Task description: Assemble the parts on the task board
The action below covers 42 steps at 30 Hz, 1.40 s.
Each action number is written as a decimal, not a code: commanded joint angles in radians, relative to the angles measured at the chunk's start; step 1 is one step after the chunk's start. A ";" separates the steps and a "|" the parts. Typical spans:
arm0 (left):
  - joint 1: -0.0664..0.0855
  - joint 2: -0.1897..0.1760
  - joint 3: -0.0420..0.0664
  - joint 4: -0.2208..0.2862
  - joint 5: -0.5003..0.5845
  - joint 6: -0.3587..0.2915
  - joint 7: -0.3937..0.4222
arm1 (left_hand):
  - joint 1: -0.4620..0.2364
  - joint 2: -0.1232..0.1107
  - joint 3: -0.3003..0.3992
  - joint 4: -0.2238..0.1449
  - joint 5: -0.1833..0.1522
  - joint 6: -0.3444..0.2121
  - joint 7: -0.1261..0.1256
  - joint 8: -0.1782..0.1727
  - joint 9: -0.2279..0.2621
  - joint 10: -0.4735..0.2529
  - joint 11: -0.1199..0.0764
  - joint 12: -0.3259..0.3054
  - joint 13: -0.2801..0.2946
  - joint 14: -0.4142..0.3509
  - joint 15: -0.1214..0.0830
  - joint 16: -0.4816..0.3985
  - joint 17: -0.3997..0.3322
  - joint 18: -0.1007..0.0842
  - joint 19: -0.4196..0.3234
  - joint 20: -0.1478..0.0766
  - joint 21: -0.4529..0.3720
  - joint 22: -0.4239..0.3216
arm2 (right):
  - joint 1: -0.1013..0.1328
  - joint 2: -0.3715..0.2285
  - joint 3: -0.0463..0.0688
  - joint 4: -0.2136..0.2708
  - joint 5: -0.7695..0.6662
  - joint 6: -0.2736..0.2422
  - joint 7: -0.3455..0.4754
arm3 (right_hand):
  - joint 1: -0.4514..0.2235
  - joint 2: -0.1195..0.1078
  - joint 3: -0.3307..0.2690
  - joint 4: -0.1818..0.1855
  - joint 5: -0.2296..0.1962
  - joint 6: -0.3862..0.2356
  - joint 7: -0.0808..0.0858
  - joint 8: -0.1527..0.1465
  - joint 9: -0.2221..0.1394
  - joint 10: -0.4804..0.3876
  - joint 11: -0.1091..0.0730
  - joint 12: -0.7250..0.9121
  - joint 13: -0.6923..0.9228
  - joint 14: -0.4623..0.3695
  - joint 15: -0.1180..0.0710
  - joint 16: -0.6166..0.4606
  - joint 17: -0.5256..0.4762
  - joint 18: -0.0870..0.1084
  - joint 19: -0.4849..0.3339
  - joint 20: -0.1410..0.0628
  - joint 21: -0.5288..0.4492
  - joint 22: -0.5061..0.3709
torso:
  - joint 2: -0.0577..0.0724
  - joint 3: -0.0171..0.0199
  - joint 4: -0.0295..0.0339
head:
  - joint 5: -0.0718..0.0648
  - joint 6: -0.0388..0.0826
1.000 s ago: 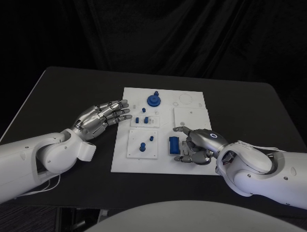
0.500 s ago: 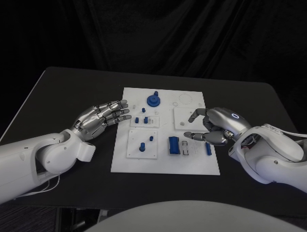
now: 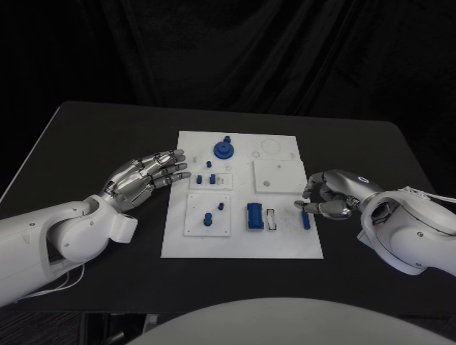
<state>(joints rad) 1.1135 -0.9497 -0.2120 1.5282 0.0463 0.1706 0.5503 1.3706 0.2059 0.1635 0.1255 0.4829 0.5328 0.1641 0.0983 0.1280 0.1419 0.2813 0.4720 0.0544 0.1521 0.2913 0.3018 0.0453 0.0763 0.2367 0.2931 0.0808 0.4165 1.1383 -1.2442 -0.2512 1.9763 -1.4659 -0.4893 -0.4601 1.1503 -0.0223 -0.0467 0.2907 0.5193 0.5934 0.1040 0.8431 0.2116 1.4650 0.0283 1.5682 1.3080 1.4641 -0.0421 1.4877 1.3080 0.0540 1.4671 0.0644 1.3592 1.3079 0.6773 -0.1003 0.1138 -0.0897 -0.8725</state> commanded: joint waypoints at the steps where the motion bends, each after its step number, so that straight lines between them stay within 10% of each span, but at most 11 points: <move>1: -0.002 0.003 0.001 0.000 0.002 0.007 0.014 | -0.008 0.002 0.009 0.000 -0.003 0.006 0.028 0.004 0.001 0.005 0.005 0.006 0.001 -0.004 0.000 0.006 0.001 -0.007 0.007 0.000 -0.003 -0.001 | -0.011 0.000 0.001 -0.005 -0.045 0.065 -0.107 | -0.025 0.000 -0.011 0.001 -0.035 -0.005 -0.006 0.007 0.011 0.106 -0.008 0.003 0.263 0.070 -0.008 -0.007 0.075 -0.004 0.041 -0.008 -0.004 0.197 | 0.002 0.0001 -0.0012 | -0.007 0.000; 32: -0.003 0.008 0.001 -0.002 0.002 0.013 0.008 | -0.009 0.001 0.011 0.001 -0.002 0.007 0.028 0.004 0.001 0.005 0.005 0.006 0.001 -0.005 0.000 0.006 0.001 -0.007 0.007 0.000 -0.003 -0.001 | -0.066 0.056 0.001 -0.042 -0.138 0.170 -0.173 | -0.015 0.012 -0.007 -0.004 0.008 0.013 -0.018 0.033 0.054 0.106 -0.018 0.003 0.263 0.068 -0.017 -0.016 0.061 -0.002 0.036 -0.016 -0.012 0.194 | 0.000 0.0013 0.0000 | -0.022 0.000; 38: -0.004 0.008 0.001 -0.003 0.002 0.015 0.007 | -0.009 0.001 0.011 0.001 -0.002 0.007 0.028 0.004 0.001 0.005 0.005 0.006 0.001 -0.005 0.000 0.006 0.001 -0.007 0.007 0.000 -0.003 -0.001 | -0.074 0.074 0.001 -0.057 -0.138 0.170 -0.171 | 0.029 0.007 0.011 -0.008 0.075 0.030 -0.020 0.026 0.061 0.106 -0.021 0.003 0.263 0.068 -0.019 -0.016 0.061 -0.002 0.036 -0.019 -0.011 0.194 | -0.001 0.0019 -0.0012 | -0.018 0.000; 42: -0.005 0.009 0.001 -0.004 0.002 0.018 0.006 | -0.009 0.001 0.011 0.001 -0.002 0.007 0.028 0.004 0.001 0.005 0.005 0.006 0.001 -0.005 0.000 0.006 0.001 -0.007 0.007 0.000 -0.003 -0.001 | -0.078 0.084 0.001 -0.066 -0.138 0.176 -0.182 | 0.160 0.020 0.093 -0.066 0.218 0.080 -0.039 0.021 0.069 0.106 -0.037 0.003 0.263 0.069 -0.033 -0.015 0.064 -0.002 0.036 -0.028 -0.008 0.195 | -0.001 0.0021 -0.0021 | -0.019 0.000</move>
<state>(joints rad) 1.1105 -0.9430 -0.2120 1.5234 0.0463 0.1726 0.5476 1.3706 0.2060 0.1691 0.1258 0.4829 0.5326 0.1642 0.0983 0.1278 0.1447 0.2842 0.4768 0.0542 0.1522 0.2912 0.3018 0.0450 0.0763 0.2367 0.2932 0.0808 0.4159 1.0701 -1.1621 -0.2440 1.9175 -1.6026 -0.3382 -0.6152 1.2908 -0.0111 0.0333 0.2325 0.7230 0.6666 0.0688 0.8676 0.2801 1.4654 -0.0043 1.5681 1.3076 1.4642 -0.0688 1.4752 1.3076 0.0544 1.4636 0.0427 1.3512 1.3076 0.6763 -0.0987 0.1127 -0.1085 -0.8725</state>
